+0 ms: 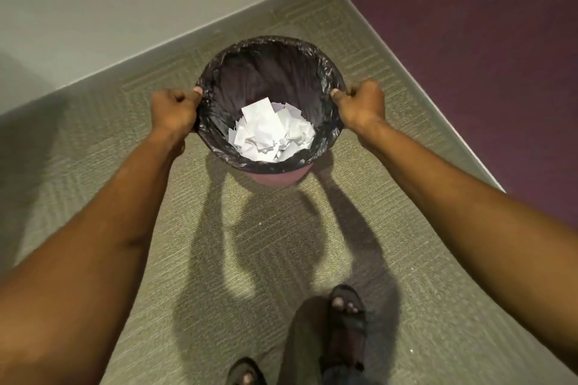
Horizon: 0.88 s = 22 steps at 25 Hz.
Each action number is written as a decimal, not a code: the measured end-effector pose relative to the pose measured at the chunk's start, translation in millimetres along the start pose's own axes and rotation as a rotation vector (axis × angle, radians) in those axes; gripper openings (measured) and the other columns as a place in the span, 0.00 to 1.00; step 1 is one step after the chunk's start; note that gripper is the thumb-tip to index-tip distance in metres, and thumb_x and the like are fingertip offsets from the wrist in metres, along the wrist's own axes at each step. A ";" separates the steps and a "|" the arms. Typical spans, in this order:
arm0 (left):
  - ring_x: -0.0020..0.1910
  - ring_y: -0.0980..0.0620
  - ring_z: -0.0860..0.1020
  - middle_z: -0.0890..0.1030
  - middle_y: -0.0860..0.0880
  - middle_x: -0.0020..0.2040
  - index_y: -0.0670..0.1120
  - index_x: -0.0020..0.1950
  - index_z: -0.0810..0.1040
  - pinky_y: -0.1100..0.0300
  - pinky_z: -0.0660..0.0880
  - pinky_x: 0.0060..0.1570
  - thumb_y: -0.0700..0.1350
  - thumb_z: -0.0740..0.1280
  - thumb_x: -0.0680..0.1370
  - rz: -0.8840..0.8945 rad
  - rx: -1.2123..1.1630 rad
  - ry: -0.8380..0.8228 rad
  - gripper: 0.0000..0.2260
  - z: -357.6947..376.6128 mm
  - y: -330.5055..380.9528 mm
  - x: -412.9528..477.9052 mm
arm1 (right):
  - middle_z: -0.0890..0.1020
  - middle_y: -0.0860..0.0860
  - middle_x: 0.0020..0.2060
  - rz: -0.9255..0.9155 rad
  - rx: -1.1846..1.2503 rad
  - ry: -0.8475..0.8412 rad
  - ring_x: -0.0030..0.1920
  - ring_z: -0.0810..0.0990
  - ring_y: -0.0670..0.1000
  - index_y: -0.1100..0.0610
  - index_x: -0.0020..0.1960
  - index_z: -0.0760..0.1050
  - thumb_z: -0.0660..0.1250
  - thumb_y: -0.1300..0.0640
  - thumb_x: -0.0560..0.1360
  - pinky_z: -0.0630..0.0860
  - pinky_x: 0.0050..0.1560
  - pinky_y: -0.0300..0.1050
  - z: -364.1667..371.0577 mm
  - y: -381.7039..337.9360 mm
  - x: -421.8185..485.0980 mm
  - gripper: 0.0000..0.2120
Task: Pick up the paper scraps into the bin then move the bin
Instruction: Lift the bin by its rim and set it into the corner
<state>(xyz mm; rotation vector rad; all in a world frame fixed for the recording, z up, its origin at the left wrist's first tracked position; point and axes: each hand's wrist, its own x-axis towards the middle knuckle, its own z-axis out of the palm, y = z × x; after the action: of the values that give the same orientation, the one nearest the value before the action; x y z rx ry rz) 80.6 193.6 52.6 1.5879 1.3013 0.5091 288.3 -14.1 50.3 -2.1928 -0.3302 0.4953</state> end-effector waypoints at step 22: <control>0.34 0.44 0.81 0.84 0.38 0.37 0.38 0.40 0.84 0.53 0.77 0.36 0.44 0.70 0.77 -0.060 -0.208 -0.002 0.11 -180.3 335.4 -206.7 | 0.72 0.56 0.25 -0.257 0.150 -0.217 0.26 0.70 0.51 0.66 0.33 0.74 0.68 0.50 0.77 0.71 0.33 0.48 -286.2 -249.9 -131.2 0.21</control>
<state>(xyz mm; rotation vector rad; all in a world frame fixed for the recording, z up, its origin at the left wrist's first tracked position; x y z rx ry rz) 32.6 100.4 472.9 1.3736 1.2486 0.5853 286.7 -109.7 440.7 -1.9209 -0.6615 0.5949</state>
